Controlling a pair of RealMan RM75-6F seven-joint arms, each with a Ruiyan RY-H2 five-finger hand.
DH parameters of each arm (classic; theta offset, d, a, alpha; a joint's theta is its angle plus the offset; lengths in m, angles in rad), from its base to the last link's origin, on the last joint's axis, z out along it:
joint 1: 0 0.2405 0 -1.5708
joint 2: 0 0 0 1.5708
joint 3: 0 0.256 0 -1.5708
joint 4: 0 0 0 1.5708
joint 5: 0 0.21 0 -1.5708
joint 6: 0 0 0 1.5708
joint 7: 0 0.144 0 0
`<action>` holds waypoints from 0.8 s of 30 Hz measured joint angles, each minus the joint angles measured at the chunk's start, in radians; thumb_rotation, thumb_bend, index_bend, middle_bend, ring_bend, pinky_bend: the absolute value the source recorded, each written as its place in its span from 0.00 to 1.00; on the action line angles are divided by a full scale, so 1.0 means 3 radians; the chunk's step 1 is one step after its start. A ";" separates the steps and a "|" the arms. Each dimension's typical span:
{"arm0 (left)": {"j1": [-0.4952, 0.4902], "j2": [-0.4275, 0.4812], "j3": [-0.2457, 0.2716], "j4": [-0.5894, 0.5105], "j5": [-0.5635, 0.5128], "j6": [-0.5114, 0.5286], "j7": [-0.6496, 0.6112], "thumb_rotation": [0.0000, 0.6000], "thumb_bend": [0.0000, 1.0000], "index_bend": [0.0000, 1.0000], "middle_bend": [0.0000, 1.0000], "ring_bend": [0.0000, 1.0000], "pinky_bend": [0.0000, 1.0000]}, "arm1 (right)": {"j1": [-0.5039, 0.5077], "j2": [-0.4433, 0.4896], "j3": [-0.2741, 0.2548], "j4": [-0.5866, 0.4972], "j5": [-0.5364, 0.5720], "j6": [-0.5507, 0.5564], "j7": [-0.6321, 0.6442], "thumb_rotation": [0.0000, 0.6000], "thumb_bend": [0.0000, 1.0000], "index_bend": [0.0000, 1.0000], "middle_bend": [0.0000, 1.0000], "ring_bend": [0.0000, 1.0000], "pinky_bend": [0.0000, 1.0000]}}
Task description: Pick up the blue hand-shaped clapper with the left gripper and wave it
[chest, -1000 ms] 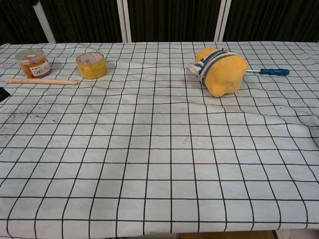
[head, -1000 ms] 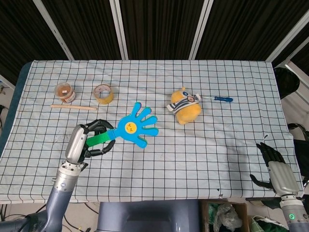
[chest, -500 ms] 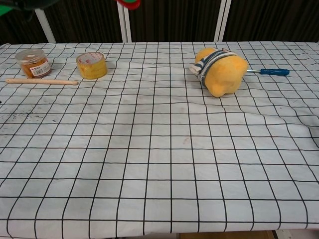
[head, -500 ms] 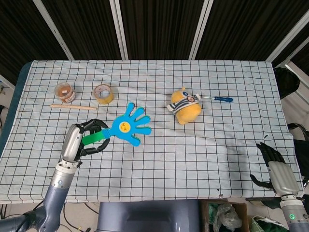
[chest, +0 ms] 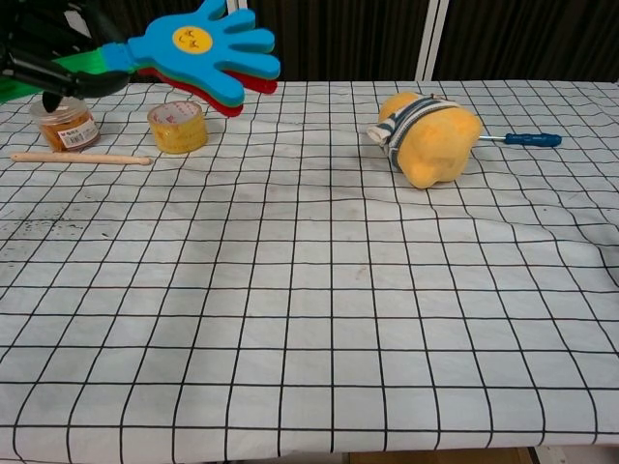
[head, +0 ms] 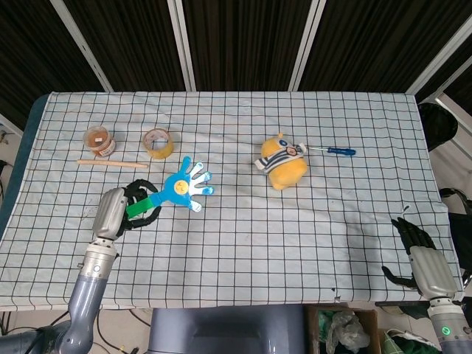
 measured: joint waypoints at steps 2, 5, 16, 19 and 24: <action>0.0001 0.0007 0.0017 -0.0070 0.0191 0.0024 -0.0091 1.00 0.51 0.74 0.77 0.61 0.72 | 0.0000 0.0000 0.0000 0.0000 0.0000 0.0000 -0.0001 1.00 0.22 0.05 0.00 0.00 0.06; 0.0005 0.0022 0.0068 -0.0160 0.0615 0.0093 -0.0299 1.00 0.51 0.74 0.77 0.61 0.72 | 0.0001 -0.0001 0.0001 0.0000 0.0001 -0.0002 -0.0002 1.00 0.22 0.05 0.00 0.00 0.06; 0.0042 0.0059 0.0303 -0.0154 0.1707 0.0396 -0.0756 1.00 0.50 0.74 0.77 0.61 0.72 | 0.0001 0.0004 -0.0002 -0.0002 -0.0004 -0.0004 0.0009 1.00 0.23 0.05 0.00 0.00 0.06; 0.0047 0.0050 0.0278 -0.0029 0.1481 0.0380 -0.0771 1.00 0.50 0.74 0.77 0.61 0.72 | 0.0001 0.0005 -0.0003 -0.0006 -0.0002 -0.0008 0.0009 1.00 0.22 0.05 0.00 0.00 0.06; 0.0065 0.0038 0.0208 0.0130 0.0909 0.0256 -0.0633 1.00 0.50 0.74 0.77 0.61 0.72 | 0.0003 0.0003 -0.0005 -0.0012 -0.0001 -0.0013 0.0004 1.00 0.22 0.05 0.00 0.00 0.06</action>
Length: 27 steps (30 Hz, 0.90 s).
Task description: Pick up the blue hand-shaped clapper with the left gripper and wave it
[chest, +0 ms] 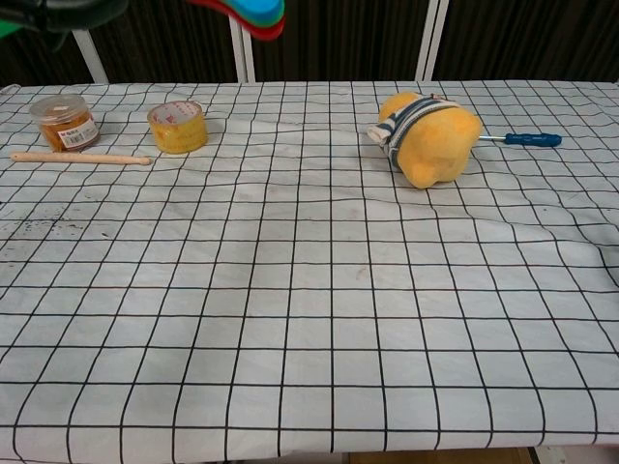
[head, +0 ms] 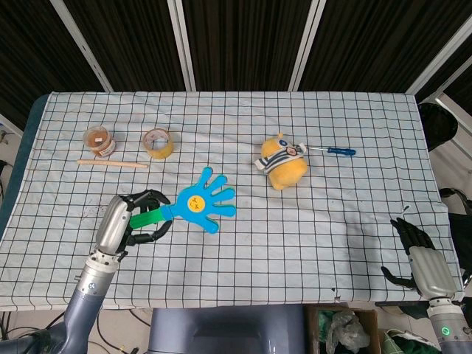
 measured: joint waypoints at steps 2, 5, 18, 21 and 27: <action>0.0011 0.0002 -0.0024 -0.0015 -0.0276 -0.0054 0.0158 1.00 0.50 0.74 0.77 0.61 0.72 | 0.0000 -0.0001 0.0001 -0.0001 0.0005 -0.0001 -0.0002 1.00 0.22 0.05 0.00 0.00 0.06; 0.0024 0.0008 -0.0068 -0.0096 -0.0770 -0.0130 0.0543 1.00 0.50 0.74 0.77 0.61 0.72 | 0.0000 -0.0002 0.0002 -0.0001 0.0009 -0.0002 -0.0007 1.00 0.22 0.05 0.00 0.00 0.06; 0.0036 0.0014 -0.0135 -0.0424 -0.0686 -0.0180 0.0652 1.00 0.50 0.74 0.77 0.61 0.72 | -0.0002 -0.0005 0.0003 -0.0002 0.0009 0.0004 -0.0014 1.00 0.23 0.05 0.00 0.00 0.06; 0.0047 0.0024 -0.0085 -0.0447 -0.0225 -0.0109 0.0348 1.00 0.50 0.74 0.77 0.61 0.72 | -0.0002 -0.0005 0.0002 -0.0001 0.0003 0.0007 -0.0013 1.00 0.23 0.05 0.00 0.00 0.06; 0.0070 0.0007 0.0052 -0.0376 0.0832 0.0230 -0.0192 1.00 0.50 0.74 0.77 0.61 0.72 | -0.0003 -0.0003 -0.0002 0.0001 -0.0006 0.0009 -0.0008 1.00 0.23 0.05 0.00 0.00 0.06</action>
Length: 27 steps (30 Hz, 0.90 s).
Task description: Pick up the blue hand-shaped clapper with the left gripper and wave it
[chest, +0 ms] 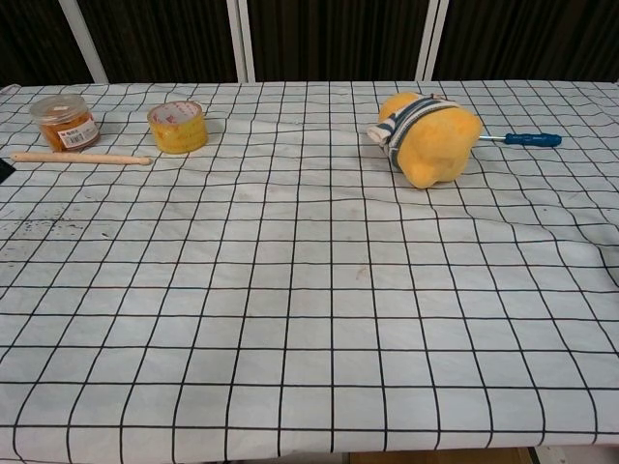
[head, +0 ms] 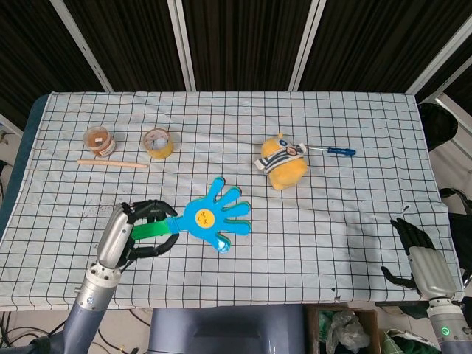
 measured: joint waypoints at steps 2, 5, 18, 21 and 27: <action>0.0005 -0.0006 0.0029 0.0047 0.0198 0.0090 -0.0078 1.00 0.49 0.74 0.77 0.61 0.72 | 0.0000 0.0001 -0.0001 0.0000 -0.0004 0.0000 0.0002 1.00 0.23 0.05 0.00 0.00 0.06; 0.0010 -0.0007 0.0055 0.0102 0.0262 0.0099 -0.0089 1.00 0.49 0.74 0.77 0.61 0.72 | -0.0001 0.0004 -0.0002 -0.0001 -0.0006 0.0001 0.0008 1.00 0.23 0.05 0.00 0.00 0.06; -0.0108 0.0114 0.0023 0.0384 -0.1205 -0.0740 0.0715 1.00 0.49 0.74 0.77 0.61 0.72 | 0.0002 0.0010 0.0000 -0.0008 0.0006 -0.0011 0.0018 1.00 0.23 0.05 0.00 0.00 0.06; -0.0180 0.0096 -0.0012 0.0556 -0.1378 -0.0905 0.0784 1.00 0.49 0.74 0.77 0.61 0.72 | 0.0003 0.0010 0.0000 -0.0009 0.0009 -0.0013 0.0015 1.00 0.23 0.05 0.00 0.00 0.06; -0.0309 0.0008 -0.0045 0.0865 -0.1516 -0.1130 0.0791 1.00 0.49 0.73 0.77 0.61 0.72 | 0.0002 0.0009 0.0001 -0.0012 0.0018 -0.0014 0.0006 1.00 0.23 0.05 0.00 0.00 0.06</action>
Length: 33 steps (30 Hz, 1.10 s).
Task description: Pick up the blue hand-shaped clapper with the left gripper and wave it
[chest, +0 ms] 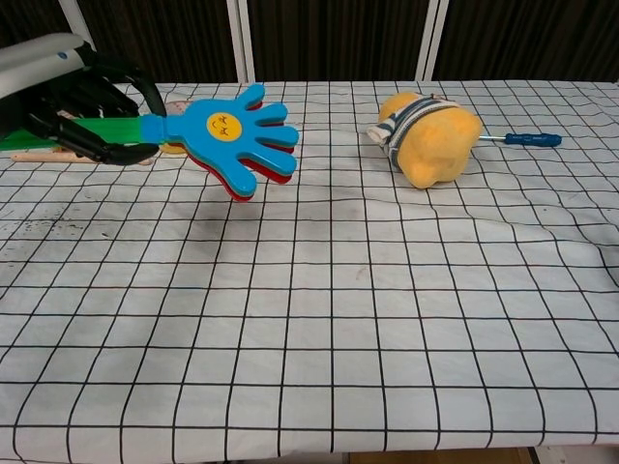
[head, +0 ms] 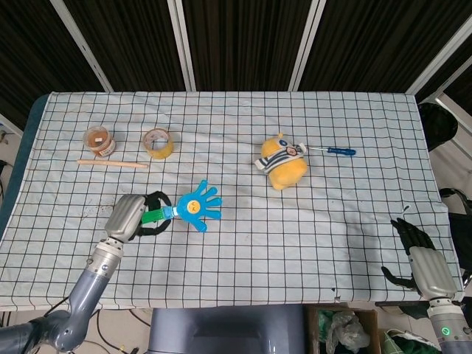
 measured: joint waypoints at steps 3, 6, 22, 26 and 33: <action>-0.0069 -0.0072 0.0007 0.0192 -0.0019 -0.0109 -0.0004 1.00 0.47 0.71 0.74 0.57 0.69 | 0.0000 0.0001 0.0000 -0.0003 0.0001 0.0000 -0.0006 1.00 0.23 0.05 0.00 0.00 0.06; -0.0132 -0.0160 0.0024 0.0396 -0.0053 -0.0205 0.0020 1.00 0.45 0.67 0.70 0.53 0.67 | 0.0000 0.0003 0.0003 -0.0004 0.0008 -0.0001 -0.0002 1.00 0.23 0.05 0.00 0.00 0.06; -0.0036 -0.0075 0.0136 0.0463 -0.0224 -0.0094 0.0350 1.00 0.14 0.44 0.36 0.25 0.38 | 0.0000 0.0006 0.0002 -0.0013 0.0017 -0.0007 -0.0008 1.00 0.23 0.05 0.00 0.00 0.06; 0.0006 -0.0006 0.0154 0.0438 -0.0256 -0.0058 0.0403 1.00 0.06 0.39 0.26 0.17 0.29 | -0.0001 0.0002 0.0001 -0.0013 0.0017 -0.0006 -0.0018 1.00 0.23 0.05 0.00 0.00 0.06; 0.0044 0.0096 0.0140 0.0419 -0.0328 -0.0048 0.0410 1.00 0.04 0.32 0.17 0.11 0.20 | -0.0003 -0.0003 0.0002 -0.0016 0.0028 -0.0003 -0.0031 1.00 0.23 0.05 0.00 0.00 0.06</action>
